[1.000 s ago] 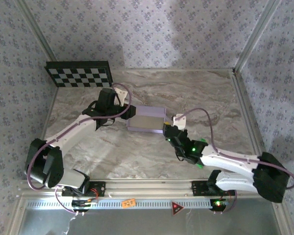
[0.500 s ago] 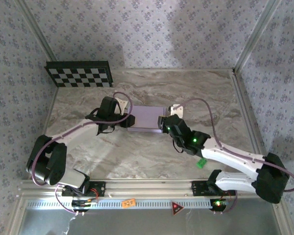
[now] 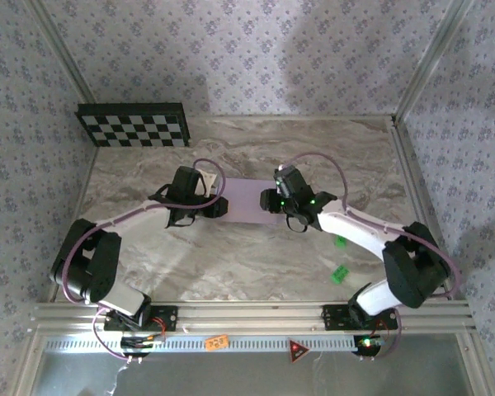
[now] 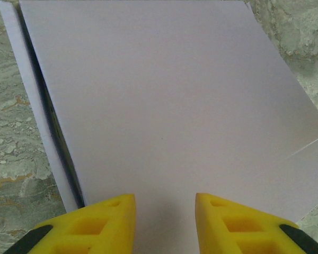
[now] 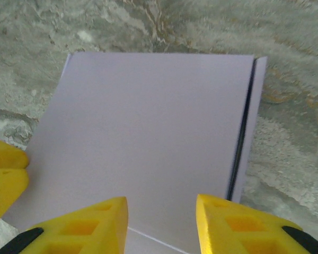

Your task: Fold the paper box

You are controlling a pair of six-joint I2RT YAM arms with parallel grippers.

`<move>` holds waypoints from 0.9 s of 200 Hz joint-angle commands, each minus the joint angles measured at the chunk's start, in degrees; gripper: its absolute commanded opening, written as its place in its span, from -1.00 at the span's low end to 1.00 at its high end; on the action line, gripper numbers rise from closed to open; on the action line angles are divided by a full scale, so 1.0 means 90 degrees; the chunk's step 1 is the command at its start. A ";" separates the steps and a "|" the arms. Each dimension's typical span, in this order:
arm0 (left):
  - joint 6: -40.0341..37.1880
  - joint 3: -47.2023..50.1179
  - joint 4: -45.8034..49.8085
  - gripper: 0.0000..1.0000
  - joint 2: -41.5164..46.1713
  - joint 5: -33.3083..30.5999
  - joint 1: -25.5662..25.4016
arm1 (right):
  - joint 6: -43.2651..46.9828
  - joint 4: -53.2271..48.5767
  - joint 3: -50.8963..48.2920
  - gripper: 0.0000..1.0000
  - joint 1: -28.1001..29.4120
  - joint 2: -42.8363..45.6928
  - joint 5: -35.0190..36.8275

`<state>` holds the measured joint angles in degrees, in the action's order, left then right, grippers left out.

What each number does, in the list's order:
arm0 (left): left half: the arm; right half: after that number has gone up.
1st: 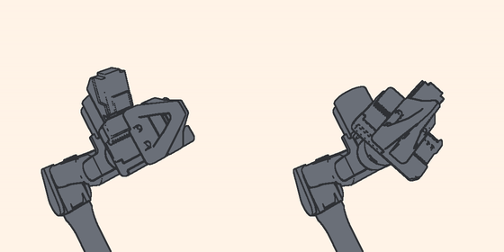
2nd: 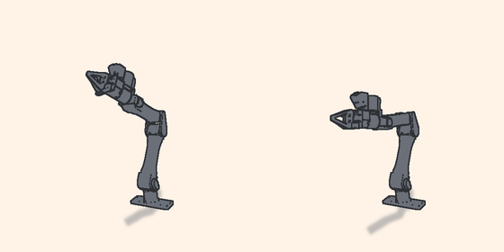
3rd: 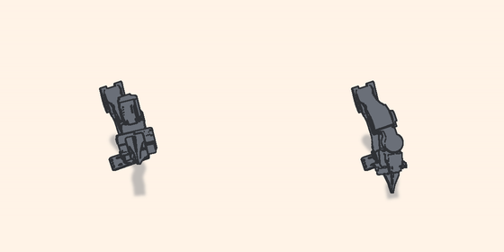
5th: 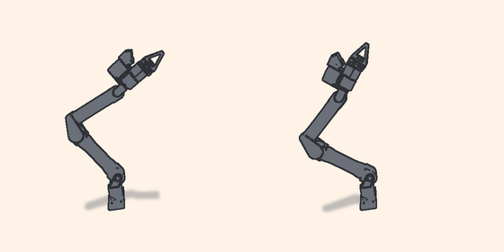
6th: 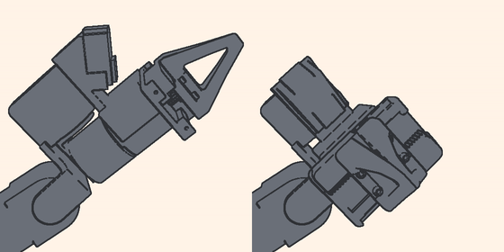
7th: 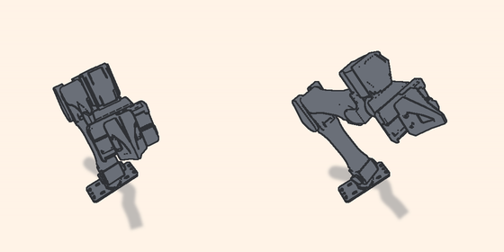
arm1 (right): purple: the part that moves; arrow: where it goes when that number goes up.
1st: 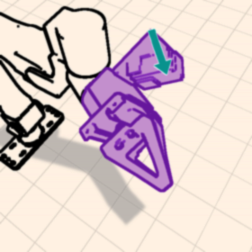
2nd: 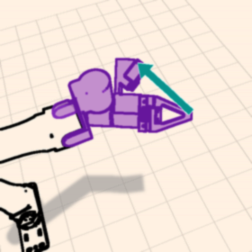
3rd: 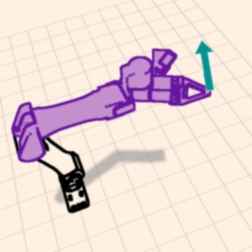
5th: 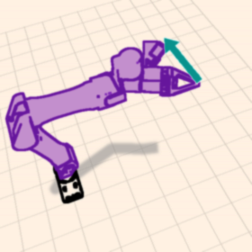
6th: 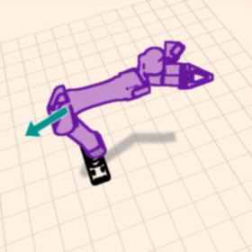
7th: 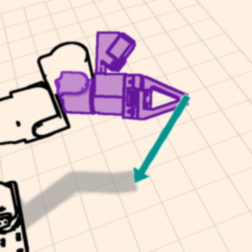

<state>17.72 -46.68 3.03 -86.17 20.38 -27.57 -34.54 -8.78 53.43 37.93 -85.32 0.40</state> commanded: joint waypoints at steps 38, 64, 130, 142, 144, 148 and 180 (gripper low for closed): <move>0.0148 0.0082 0.0066 -0.29 -0.0344 0.0089 0.0031 | -0.0030 -0.0377 0.0236 -0.27 -0.0185 -0.1114 -0.0855; 0.0243 0.0119 0.0212 -0.30 -0.0489 0.0087 0.0041 | -0.0107 -0.0691 0.0277 -0.31 -0.0242 -0.1648 -0.0924; 0.0166 -0.0509 0.0591 -0.31 -0.0077 0.0440 0.0108 | 0.0161 -0.1176 0.0799 -0.27 -0.0257 -0.1097 -0.0892; 0.0151 -0.0640 0.0663 -0.27 0.0091 0.0437 0.0206 | 0.0236 -0.1382 0.0939 -0.21 -0.0314 -0.0936 -0.0881; 0.0151 -0.0663 0.0680 -0.26 0.0119 0.0437 0.0215 | 0.0243 -0.1416 0.0958 -0.20 -0.0329 -0.0917 -0.0891; 0.0143 -0.0699 0.0707 -0.23 0.0166 0.0440 0.0254 | 0.0249 -0.1482 0.0990 -0.18 -0.0372 -0.0881 -0.0924; -0.0084 -0.1024 0.1207 -0.10 0.0244 0.0111 0.0522 | 0.0549 -0.1796 0.1194 -0.09 -0.0727 -0.0803 -0.1080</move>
<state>19.14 -52.71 9.23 -85.54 22.70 -24.51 -32.51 -19.75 61.52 33.74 -94.48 -8.03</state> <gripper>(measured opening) 0.429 0.444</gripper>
